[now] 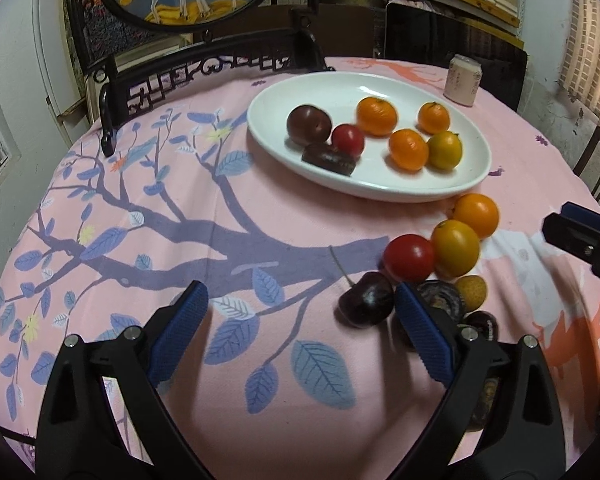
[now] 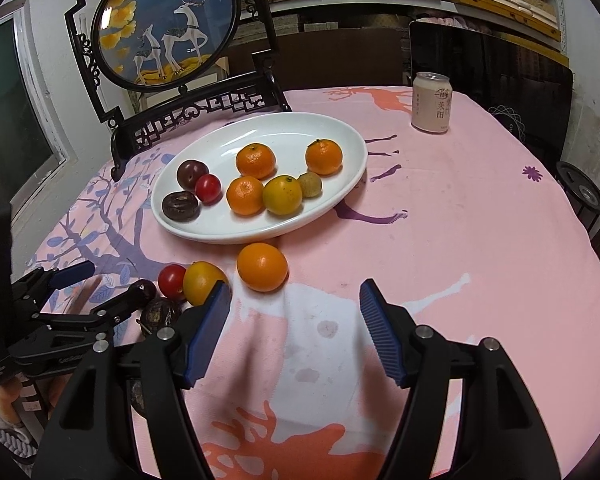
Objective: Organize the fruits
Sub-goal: 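Grasp the dark red cherry by its body with the left gripper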
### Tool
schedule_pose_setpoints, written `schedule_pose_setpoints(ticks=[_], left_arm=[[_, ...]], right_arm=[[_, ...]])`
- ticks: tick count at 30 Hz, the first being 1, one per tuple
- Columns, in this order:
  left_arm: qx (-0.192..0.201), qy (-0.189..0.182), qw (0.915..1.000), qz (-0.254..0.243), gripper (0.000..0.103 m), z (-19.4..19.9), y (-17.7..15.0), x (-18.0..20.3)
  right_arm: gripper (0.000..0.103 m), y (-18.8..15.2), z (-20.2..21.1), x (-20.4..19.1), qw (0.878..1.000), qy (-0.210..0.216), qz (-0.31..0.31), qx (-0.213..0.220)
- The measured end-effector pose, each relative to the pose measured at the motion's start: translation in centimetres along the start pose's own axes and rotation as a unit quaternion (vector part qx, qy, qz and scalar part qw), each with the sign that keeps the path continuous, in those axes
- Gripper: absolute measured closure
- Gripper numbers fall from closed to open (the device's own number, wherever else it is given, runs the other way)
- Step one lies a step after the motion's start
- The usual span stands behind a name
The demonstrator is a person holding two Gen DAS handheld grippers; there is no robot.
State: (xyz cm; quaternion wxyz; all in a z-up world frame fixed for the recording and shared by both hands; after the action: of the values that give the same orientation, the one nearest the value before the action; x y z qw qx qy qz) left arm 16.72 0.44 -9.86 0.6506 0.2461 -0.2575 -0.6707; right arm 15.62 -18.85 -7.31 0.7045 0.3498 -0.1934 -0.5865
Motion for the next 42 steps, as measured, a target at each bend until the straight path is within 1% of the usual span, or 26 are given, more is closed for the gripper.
schedule_pose_setpoints(ticks=[2, 4, 6, 8, 9, 10, 11, 12, 14, 15, 17, 19, 21, 23, 26, 28, 30, 31, 33, 34, 36, 39, 42], left_arm=[[-0.005, -0.008, 1.0000, 0.004, 0.005, -0.3, 0.0, -0.1], [-0.001, 0.000, 1.0000, 0.002, 0.004, -0.2, 0.2, -0.5], [0.017, 0.032, 0.9994, 0.000, 0.004, 0.3, 0.8, -1.6], [0.042, 0.087, 0.9952, 0.015, 0.005, 1.1, 1.6, -3.9], [0.044, 0.103, 0.9933, 0.026, 0.006, 1.3, 1.7, -4.9], [0.042, 0.098, 0.9931, 0.049, 0.006, 1.4, 1.8, -5.8], [0.041, 0.085, 0.9936, 0.062, 0.006, 1.5, 1.8, -6.1], [0.042, 0.062, 0.9942, 0.078, 0.006, 1.8, 1.9, -6.2], [0.048, 0.022, 0.9951, 0.084, 0.006, 2.3, 2.1, -5.4], [0.051, 0.008, 0.9956, 0.078, 0.006, 2.4, 2.2, -4.8], [0.054, -0.005, 0.9973, 0.050, 0.006, 2.7, 2.0, -3.3], [0.044, -0.014, 0.9987, 0.021, 0.006, 2.3, 1.5, -1.9], [0.033, -0.015, 0.9993, 0.005, 0.007, 1.8, 1.3, -1.0], [0.026, -0.020, 0.9995, -0.001, 0.008, 1.7, 0.8, -0.7], [0.014, -0.030, 0.9994, -0.010, 0.014, 1.4, 0.1, -0.2], [0.007, -0.036, 0.9991, -0.022, 0.021, 1.2, -0.3, 0.4], [-0.002, -0.039, 0.9986, -0.034, 0.032, 0.7, -0.7, 1.0], [-0.006, -0.040, 0.9985, -0.037, 0.035, 0.6, -0.9, 1.2], [-0.013, -0.045, 0.9981, -0.039, 0.043, 0.2, -1.1, 1.4], [-0.017, -0.052, 0.9978, -0.039, 0.044, 0.1, -1.2, 1.6], [-0.020, -0.061, 0.9971, -0.041, 0.051, -0.1, -1.3, 1.9], [-0.027, -0.066, 0.9962, -0.050, 0.058, -0.4, -1.6, 2.5], [-0.026, -0.071, 0.9959, -0.049, 0.061, -0.5, -1.5, 2.7]], right_arm=[[0.035, 0.0, 0.0, 0.0, 1.000, 0.000, 0.000, 0.000], [0.036, 0.1, 0.0, 0.1, 1.000, 0.000, 0.000, 0.000], [0.036, 0.1, 0.0, 0.1, 1.000, 0.000, -0.001, 0.001], [0.036, 0.2, 0.1, 0.3, 1.000, 0.000, -0.004, 0.002], [0.036, 0.2, 0.2, 0.3, 1.000, 0.001, -0.005, 0.003], [0.036, 0.3, 0.3, 0.3, 1.000, 0.003, -0.006, 0.004], [0.036, 0.3, 0.4, 0.3, 1.000, 0.003, -0.006, 0.005], [0.036, 0.3, 0.4, 0.2, 1.000, 0.004, -0.005, 0.006], [0.035, 0.3, 0.5, 0.2, 1.000, 0.004, -0.005, 0.006], [0.036, 0.3, 0.4, 0.2, 1.000, 0.004, -0.005, 0.006], [0.035, 0.3, 0.3, 0.3, 1.000, 0.003, -0.005, 0.005], [0.035, 0.2, 0.3, 0.3, 1.000, 0.002, -0.006, 0.004], [0.035, 0.2, 0.3, 0.3, 1.000, 0.001, -0.006, 0.005], [0.035, 0.2, 0.3, 0.3, 1.000, 0.001, -0.005, 0.005], [0.036, 0.3, 0.3, 0.4, 1.000, 0.000, -0.006, 0.006], [0.035, 0.3, 0.3, 0.4, 1.000, -0.001, -0.005, 0.007], [0.035, 0.3, 0.4, 0.4, 1.000, -0.002, -0.004, 0.010], [0.035, 0.4, 0.4, 0.4, 1.000, -0.003, -0.004, 0.011], [0.036, 0.4, 0.5, 0.4, 1.000, -0.003, -0.003, 0.013], [0.036, 0.4, 0.5, 0.4, 1.000, -0.002, -0.003, 0.014], [0.036, 0.4, 0.5, 0.4, 1.000, -0.002, -0.003, 0.013], [0.036, 0.4, 0.5, 0.4, 1.000, -0.003, -0.003, 0.014], [0.036, 0.4, 0.5, 0.4, 1.000, -0.003, -0.003, 0.014]])
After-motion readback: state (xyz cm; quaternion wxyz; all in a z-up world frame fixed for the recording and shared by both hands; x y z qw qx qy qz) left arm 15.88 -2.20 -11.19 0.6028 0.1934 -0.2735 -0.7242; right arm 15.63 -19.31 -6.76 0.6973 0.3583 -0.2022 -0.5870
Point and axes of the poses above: each gripper's, at about its wrist camera, not at the fingertips, and z roughly against the way its jaws point, x to its right, y to its top, the point moved 9 cm from there along -z, roughly the way its jaws point, and after that the axes turned 3 degrees about z, right-handed, at the moved point
